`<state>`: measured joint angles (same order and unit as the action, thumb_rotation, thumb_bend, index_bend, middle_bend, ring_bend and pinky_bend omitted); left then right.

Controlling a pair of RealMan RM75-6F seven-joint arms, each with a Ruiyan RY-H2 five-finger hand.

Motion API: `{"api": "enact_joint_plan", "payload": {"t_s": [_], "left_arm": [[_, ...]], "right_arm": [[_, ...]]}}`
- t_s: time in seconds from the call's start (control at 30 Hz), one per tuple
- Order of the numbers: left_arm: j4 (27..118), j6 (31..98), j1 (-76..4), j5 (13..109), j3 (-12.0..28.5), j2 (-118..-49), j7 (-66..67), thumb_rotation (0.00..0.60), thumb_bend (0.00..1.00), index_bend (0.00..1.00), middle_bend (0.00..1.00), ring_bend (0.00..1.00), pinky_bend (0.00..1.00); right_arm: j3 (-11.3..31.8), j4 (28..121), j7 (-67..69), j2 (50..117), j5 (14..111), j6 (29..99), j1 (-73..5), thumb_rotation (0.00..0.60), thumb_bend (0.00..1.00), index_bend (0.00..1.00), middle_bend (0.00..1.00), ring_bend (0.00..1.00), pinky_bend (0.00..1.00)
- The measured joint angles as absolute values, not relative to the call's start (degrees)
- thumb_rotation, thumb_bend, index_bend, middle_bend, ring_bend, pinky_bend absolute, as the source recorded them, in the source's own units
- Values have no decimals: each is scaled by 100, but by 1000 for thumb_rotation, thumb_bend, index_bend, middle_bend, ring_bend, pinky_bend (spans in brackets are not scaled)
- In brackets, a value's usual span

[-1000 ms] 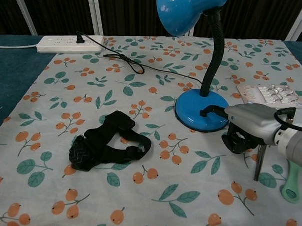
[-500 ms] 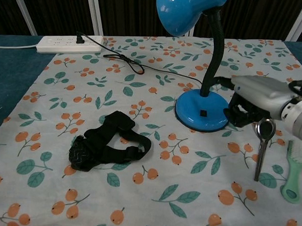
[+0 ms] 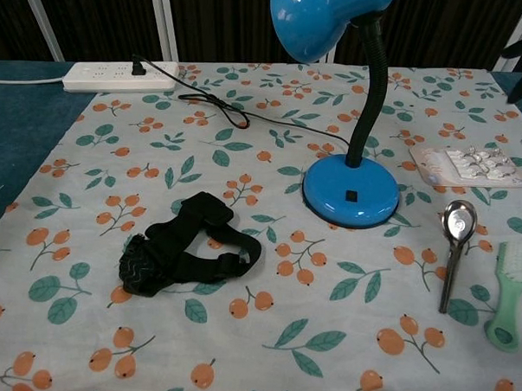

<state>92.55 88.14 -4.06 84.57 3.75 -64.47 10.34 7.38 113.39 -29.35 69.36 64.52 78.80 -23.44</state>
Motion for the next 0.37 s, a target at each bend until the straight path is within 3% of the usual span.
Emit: {"api": "enact_joint_plan", "payload": {"t_s": [0.37], "left_arm": [[9264, 8882, -384, 8481, 375, -6487, 1111, 600, 516, 55, 21, 0, 0]], "right_arm": [[-177, 10917, -2544, 6651, 8205, 9500, -1062, 600, 236, 0, 138, 215, 156]]}}
